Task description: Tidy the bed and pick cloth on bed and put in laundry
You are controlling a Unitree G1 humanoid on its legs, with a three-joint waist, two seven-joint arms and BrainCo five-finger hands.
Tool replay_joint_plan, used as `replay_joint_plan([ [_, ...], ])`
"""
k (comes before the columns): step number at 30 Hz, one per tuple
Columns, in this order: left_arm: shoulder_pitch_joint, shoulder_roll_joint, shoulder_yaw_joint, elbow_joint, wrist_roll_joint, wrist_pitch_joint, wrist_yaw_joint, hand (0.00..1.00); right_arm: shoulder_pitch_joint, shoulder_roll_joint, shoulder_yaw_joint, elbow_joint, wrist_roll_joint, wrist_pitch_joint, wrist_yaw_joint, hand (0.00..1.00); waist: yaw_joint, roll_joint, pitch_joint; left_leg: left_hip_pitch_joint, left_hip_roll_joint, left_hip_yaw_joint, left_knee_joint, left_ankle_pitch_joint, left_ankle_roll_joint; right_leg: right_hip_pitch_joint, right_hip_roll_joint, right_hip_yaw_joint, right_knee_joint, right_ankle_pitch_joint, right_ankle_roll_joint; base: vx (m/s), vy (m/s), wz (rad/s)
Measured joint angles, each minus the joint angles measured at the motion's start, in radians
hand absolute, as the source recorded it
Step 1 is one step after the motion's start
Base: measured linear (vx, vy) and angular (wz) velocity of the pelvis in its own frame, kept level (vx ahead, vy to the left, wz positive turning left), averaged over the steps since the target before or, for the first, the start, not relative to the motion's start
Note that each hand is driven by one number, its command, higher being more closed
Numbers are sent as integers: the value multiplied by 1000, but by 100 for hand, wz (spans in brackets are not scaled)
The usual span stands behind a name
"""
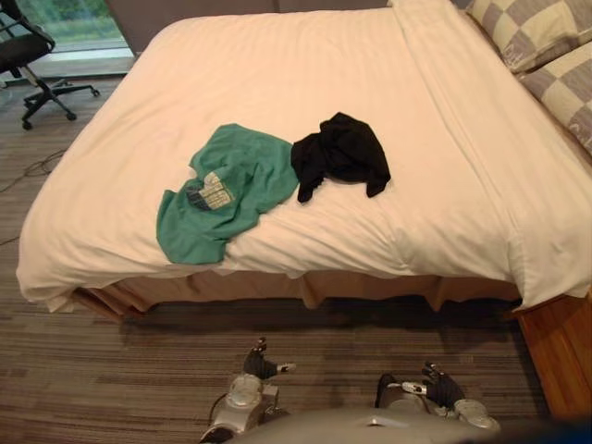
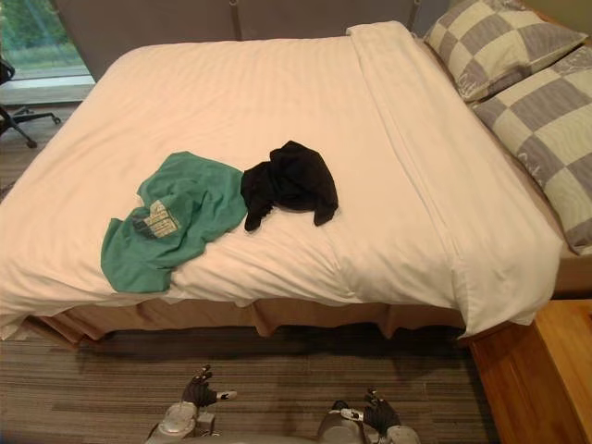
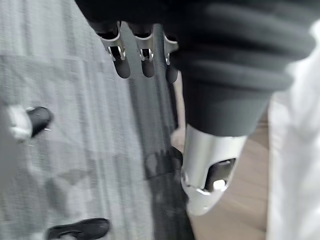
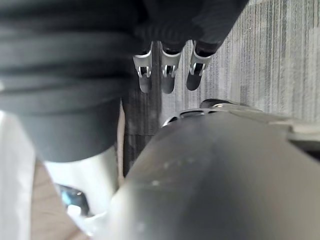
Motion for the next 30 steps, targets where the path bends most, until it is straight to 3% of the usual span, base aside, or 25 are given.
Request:
replay_joint_plan([
  [2,-6,25,-11,2,0,25,2,0,0,12,7,0,4,-4,0,0,-18,-16,4,-4,-5,-21,-6,5,3,6,3,-1,-27,-3,8,-58,-63,-3],
  [6,-20,-3,-20,32,0,61,9,0,-5,12,6,0,14,-21,0,0,-57,-12,9,-18,-20,-73,-61,45,20,10,24,40,-52,-23,8,-8,-51,28],
  [10,-22,-21,23,36,-3,77,72,0,-5,2,-5,10,30,-4,4,0,-44,10,21,-18,-7,-104,-58,51,22,48,35,18,-71,-13,-2,54,-55,27],
  [15,12,-25,139,16,-92,90,138,0,3,2,-6,-1,12,18,3,0,-17,6,21,-40,11,-94,27,38,22,78,35,15,-98,-13,-2,51,-27,0],
  [21,16,-36,202,-11,-103,84,125,0,5,-7,10,-34,-11,47,4,0,4,4,23,-146,57,-66,191,18,31,26,37,15,-76,-24,-14,-36,-34,-1],
  [22,15,-79,144,-26,-8,23,106,0,4,-57,20,-79,3,55,46,0,15,72,2,-175,44,-16,92,47,42,-84,39,21,-15,-15,-15,-24,-14,3],
  [27,15,-79,148,-23,-8,23,104,0,8,-55,20,-79,3,55,46,0,13,65,-2,-175,43,-16,83,47,42,-78,41,22,-32,-7,-15,-6,0,0],
  [30,21,-76,153,-15,-11,20,72,0,16,-48,20,-76,16,56,46,0,14,58,-17,-145,39,-16,27,58,36,-43,58,22,-98,30,-11,47,-17,-5],
])
